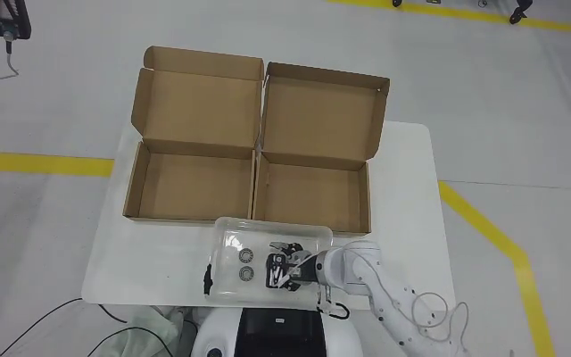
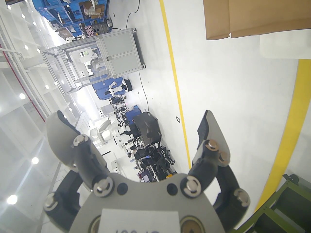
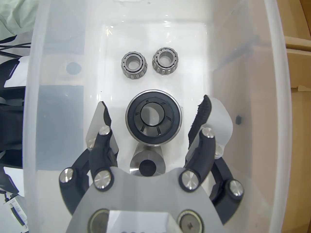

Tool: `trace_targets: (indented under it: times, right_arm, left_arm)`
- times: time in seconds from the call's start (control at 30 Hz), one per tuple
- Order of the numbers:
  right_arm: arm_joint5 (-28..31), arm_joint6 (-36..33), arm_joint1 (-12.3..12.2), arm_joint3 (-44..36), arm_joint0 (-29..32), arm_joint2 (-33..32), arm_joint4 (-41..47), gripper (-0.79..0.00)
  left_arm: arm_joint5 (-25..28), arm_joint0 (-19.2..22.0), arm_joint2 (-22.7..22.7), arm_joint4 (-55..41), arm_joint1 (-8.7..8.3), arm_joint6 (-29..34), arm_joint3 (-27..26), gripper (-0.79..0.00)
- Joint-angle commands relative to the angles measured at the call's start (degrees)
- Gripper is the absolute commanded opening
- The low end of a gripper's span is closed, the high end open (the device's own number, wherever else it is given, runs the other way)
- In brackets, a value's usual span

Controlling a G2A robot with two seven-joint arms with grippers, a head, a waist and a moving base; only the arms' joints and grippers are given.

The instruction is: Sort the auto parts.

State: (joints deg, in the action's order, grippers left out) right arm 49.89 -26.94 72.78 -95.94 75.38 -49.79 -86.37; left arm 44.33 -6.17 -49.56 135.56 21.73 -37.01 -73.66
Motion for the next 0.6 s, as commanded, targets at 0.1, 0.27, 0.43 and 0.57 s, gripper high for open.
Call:
trace_targets:
  times: [0.1, 0.27, 0.43, 0.57]
  right_arm:
    - [-0.39, -1.33, -0.01, 0.89, -0.82, 0.74, 1.12, -0.394]
    - [-0.54, -1.47, -0.17, 1.44, -1.23, 1.01, 1.94, -0.631]
    - [-0.84, -1.70, -0.35, 0.37, -1.25, 1.27, 2.52, -0.785]
    - [-1.05, 1.05, -0.58, -0.99, -1.47, 1.14, 2.35, -0.785]
  left_arm:
    - [0.00, 0.00, 0.00, 0.00, 0.00, 0.00, 0.00, 0.000]
    - [0.00, 0.00, 0.00, 0.00, 0.00, 0.00, 0.00, 0.000]
    - [0.00, 0.00, 0.00, 0.00, 0.00, 0.00, 0.00, 0.000]
    - [0.00, 0.00, 0.00, 0.00, 0.00, 0.00, 0.00, 0.000]
